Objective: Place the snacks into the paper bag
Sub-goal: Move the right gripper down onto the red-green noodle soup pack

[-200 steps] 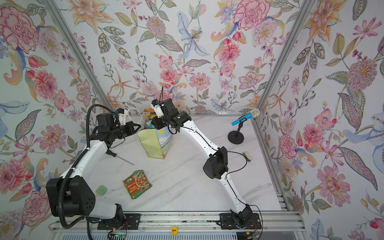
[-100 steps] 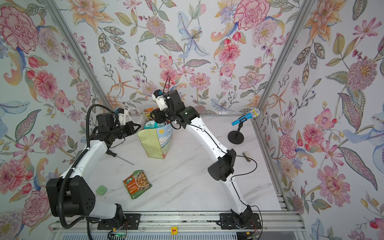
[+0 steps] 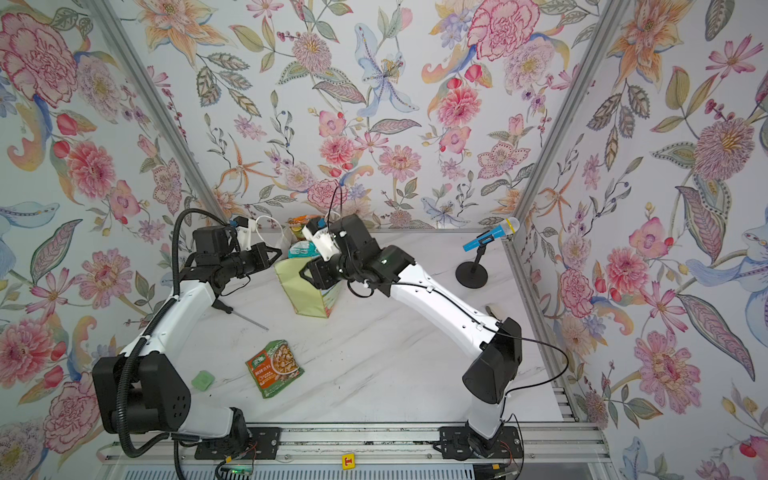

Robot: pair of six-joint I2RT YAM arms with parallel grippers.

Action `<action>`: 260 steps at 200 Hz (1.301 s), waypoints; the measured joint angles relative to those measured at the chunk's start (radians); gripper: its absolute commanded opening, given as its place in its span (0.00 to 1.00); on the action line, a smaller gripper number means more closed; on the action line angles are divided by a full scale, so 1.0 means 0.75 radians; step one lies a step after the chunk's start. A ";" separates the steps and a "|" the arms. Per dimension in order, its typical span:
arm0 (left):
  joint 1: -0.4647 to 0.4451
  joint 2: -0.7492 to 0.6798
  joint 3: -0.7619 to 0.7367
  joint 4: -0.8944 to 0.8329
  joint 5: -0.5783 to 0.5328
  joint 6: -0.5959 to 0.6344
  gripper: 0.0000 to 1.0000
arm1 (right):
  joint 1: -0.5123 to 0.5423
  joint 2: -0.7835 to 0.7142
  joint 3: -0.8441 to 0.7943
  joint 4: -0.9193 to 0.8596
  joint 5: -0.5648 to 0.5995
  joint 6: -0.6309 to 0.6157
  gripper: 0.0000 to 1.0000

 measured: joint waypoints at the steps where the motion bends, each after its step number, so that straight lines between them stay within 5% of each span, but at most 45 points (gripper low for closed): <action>1: 0.000 0.000 0.000 0.000 0.000 0.000 0.00 | 0.004 0.000 -0.021 0.008 -0.005 0.006 0.50; 30: 0.000 0.000 0.000 0.000 0.000 0.001 0.00 | 0.065 0.000 -0.381 0.143 -0.044 0.171 0.48; 59: 0.000 -0.008 -0.017 0.015 0.001 0.000 0.00 | 0.125 0.035 -0.514 0.272 -0.055 0.306 0.48; 142: 0.003 -0.015 -0.039 0.050 0.024 -0.020 0.00 | 0.197 0.507 -0.366 0.438 -0.098 0.413 0.47; 260: 0.003 -0.015 -0.038 0.049 0.024 -0.024 0.00 | 0.260 0.657 -0.159 0.439 -0.187 0.438 0.47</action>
